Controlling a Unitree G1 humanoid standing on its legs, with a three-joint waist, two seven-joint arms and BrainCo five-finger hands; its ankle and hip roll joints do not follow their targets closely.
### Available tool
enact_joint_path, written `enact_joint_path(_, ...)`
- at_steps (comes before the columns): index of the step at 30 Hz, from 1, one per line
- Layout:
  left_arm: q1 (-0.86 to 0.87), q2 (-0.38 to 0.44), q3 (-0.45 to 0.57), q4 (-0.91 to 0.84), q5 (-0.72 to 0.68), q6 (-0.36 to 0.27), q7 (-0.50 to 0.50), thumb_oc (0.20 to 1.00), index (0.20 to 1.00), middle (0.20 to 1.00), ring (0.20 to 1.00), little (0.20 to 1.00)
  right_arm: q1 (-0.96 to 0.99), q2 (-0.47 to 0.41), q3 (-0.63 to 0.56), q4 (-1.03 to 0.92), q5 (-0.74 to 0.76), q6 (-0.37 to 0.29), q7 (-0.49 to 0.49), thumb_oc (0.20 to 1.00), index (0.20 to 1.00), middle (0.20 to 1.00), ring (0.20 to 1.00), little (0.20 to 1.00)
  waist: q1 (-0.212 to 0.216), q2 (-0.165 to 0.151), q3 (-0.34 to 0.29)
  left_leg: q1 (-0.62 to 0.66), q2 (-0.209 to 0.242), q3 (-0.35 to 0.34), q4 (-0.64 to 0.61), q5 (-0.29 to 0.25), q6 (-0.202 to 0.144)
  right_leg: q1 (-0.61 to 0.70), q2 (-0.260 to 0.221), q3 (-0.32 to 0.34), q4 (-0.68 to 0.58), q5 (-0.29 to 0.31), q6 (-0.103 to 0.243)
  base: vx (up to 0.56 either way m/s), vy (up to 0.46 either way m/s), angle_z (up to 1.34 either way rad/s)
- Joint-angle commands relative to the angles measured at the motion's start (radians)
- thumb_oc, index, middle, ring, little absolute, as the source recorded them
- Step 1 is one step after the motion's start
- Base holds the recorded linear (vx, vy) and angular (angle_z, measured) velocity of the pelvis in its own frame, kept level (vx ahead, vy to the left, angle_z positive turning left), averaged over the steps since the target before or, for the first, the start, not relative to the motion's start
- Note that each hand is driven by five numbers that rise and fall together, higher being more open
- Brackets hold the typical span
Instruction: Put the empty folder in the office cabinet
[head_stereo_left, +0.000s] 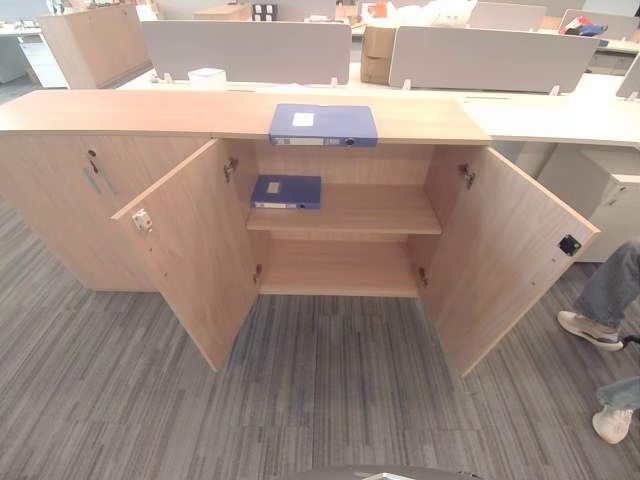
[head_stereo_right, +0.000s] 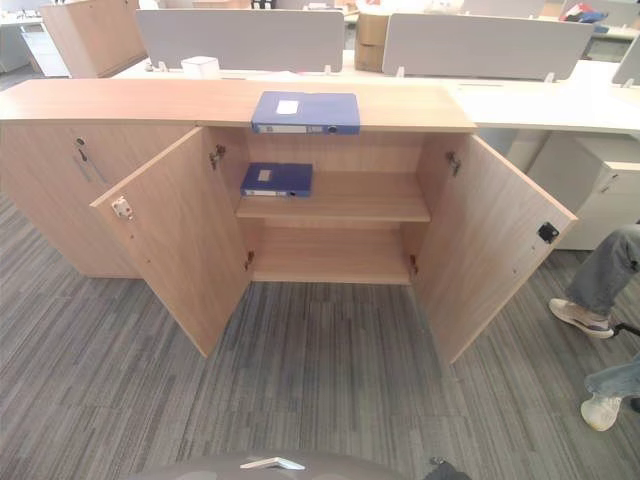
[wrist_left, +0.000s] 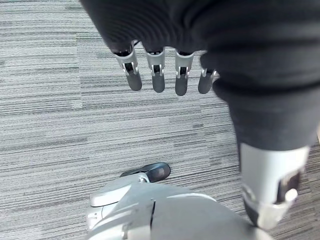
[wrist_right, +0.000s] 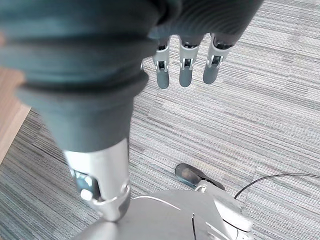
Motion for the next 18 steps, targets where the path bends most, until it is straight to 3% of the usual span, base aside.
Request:
enact_joint_path(1,-0.055,-0.018,-0.012,0.084,0.018,-0.009,0.006,1.0,1.0,1.0,1.0,1.0,-0.047,-0.013,0.016,0.039,0.024,-0.008,0.008,1.0,1.0,1.0,1.0,1.0,0.011,0.033,0.029,0.041,0.018,0.018,0.0,-0.075,-0.047,-0.027,-0.005,-0.027,0.009,0.017,0.06,0.0,0.0,0.0)
enact_joint_path(14,-0.064,-0.005,0.016,0.076,-0.048,-0.007,0.007,1.0,1.0,1.0,1.0,1.0,-0.066,-0.018,0.032,0.033,0.009,-0.002,0.01,1.0,1.0,1.0,1.0,1.0,-0.003,0.029,0.049,0.04,0.038,0.035,0.0,-0.071,-0.062,-0.045,0.01,-0.014,0.015,0.012,0.052,0.01,-0.039,-0.02)
enact_joint_path(16,-0.067,-0.002,0.021,0.072,-0.06,-0.008,0.01,1.0,1.0,1.0,1.0,1.0,-0.069,-0.018,0.036,0.032,0.006,-0.003,0.009,1.0,1.0,1.0,1.0,1.0,-0.001,0.026,0.058,0.029,0.044,0.039,0.031,-0.075,-0.064,-0.047,0.012,-0.008,0.021,0.007,0.047,-0.02,-0.04,-0.1)
enact_joint_path(18,-0.074,0.005,0.026,0.062,-0.087,-0.009,0.014,1.0,1.0,1.0,1.0,1.0,-0.076,-0.022,0.042,0.024,0.005,-0.006,0.01,1.0,1.0,1.0,1.0,1.0,0.008,0.009,0.094,-0.072,0.051,0.043,0.194,-0.087,-0.078,-0.049,0.009,0.004,0.034,-0.005,0.033,-0.08,-0.055,-0.08)
